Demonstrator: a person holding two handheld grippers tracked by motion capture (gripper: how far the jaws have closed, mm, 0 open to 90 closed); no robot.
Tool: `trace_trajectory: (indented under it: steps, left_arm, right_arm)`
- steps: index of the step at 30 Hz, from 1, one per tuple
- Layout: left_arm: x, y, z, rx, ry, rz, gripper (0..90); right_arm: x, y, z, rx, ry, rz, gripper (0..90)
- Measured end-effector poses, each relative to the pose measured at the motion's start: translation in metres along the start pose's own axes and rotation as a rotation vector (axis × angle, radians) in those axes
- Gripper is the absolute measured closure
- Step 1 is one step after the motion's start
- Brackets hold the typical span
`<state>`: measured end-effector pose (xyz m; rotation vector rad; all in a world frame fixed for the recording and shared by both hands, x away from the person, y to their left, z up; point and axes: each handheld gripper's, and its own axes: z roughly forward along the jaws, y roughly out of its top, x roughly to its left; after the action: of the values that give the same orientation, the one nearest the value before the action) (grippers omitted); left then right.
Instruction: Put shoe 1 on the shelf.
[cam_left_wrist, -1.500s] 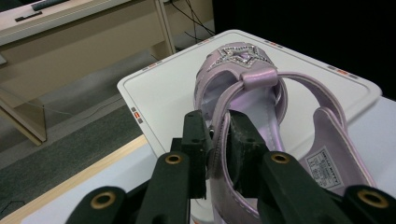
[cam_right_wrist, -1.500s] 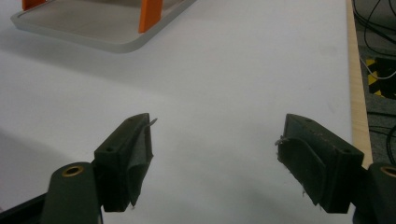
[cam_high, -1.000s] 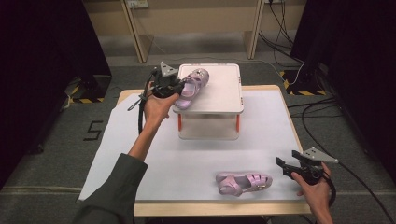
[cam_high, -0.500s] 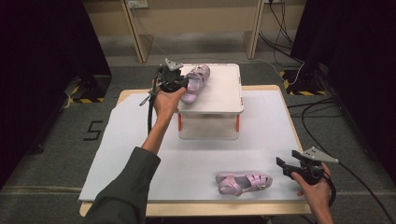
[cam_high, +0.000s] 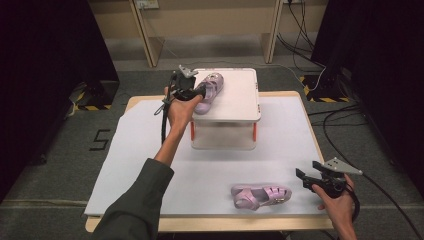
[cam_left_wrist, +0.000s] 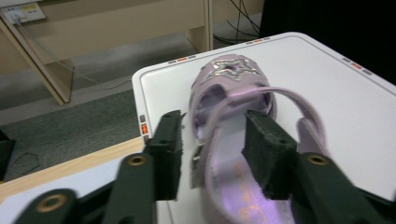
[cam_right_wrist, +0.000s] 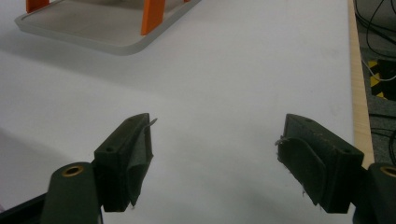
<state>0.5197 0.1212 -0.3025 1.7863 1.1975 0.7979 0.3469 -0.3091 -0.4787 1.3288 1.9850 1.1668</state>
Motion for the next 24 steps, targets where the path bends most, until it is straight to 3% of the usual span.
trace_trajectory:
  steps: [4, 13, 19, 24]
  left_arm:
    - [0.001, 0.001, -0.010, 0.008, -0.021, -0.005, 41.8]
    - [0.011, -0.003, -0.040, -0.003, -0.083, -0.027, 30.8]
    - [0.016, -0.013, -0.066, -0.006, -0.150, -0.021, 26.1]
    - [0.017, -0.032, -0.088, -0.016, -0.207, -0.020, 23.3]
  right_arm:
    - [0.000, 0.000, 0.000, 0.001, -0.002, -0.001, 25.7]
    - [0.000, -0.001, 0.000, 0.004, -0.006, 0.006, 25.7]
    - [0.001, -0.001, 0.000, 0.007, -0.007, 0.005, 25.7]
    - [0.001, -0.001, 0.000, 0.005, -0.008, 0.006, 25.7]
